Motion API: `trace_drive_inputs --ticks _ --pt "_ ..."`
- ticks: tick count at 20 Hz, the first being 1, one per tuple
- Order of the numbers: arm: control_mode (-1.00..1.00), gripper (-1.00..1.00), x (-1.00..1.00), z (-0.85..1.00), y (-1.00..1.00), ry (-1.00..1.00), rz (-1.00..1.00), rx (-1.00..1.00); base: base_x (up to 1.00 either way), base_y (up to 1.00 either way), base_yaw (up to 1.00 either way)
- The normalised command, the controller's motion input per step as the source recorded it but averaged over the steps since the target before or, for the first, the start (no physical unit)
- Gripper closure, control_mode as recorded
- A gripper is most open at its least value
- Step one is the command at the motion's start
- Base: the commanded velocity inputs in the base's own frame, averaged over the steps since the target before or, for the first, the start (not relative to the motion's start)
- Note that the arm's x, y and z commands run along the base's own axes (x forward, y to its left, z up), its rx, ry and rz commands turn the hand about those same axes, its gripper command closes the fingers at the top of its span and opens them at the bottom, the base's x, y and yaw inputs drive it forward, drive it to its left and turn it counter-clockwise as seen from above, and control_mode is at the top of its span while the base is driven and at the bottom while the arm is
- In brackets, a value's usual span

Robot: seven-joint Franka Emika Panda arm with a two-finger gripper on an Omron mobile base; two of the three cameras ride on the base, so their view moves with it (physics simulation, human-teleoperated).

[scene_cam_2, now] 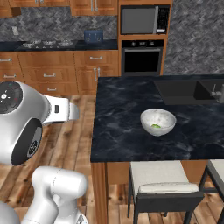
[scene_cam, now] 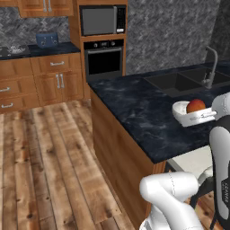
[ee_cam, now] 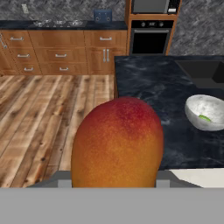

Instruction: Retrieve the mango and kiwi from the fridge and place them into the bowl on the dining table.

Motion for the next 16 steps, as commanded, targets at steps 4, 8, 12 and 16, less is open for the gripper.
trace_drive_inputs --ticks 4,8,12,16 --pt "1.00 1.00 0.00 0.00 0.00 0.00 0.00 0.00 0.00 -0.76 -0.13" --pt "1.00 1.00 0.00 0.00 0.00 0.00 0.00 0.00 0.00 -0.78 -0.10" --pt "1.00 1.00 0.00 0.00 0.00 0.00 0.00 0.00 0.05 -0.74 -0.06" --pt "1.00 1.00 0.00 0.00 0.00 0.00 0.00 0.00 0.06 -0.66 -0.07"
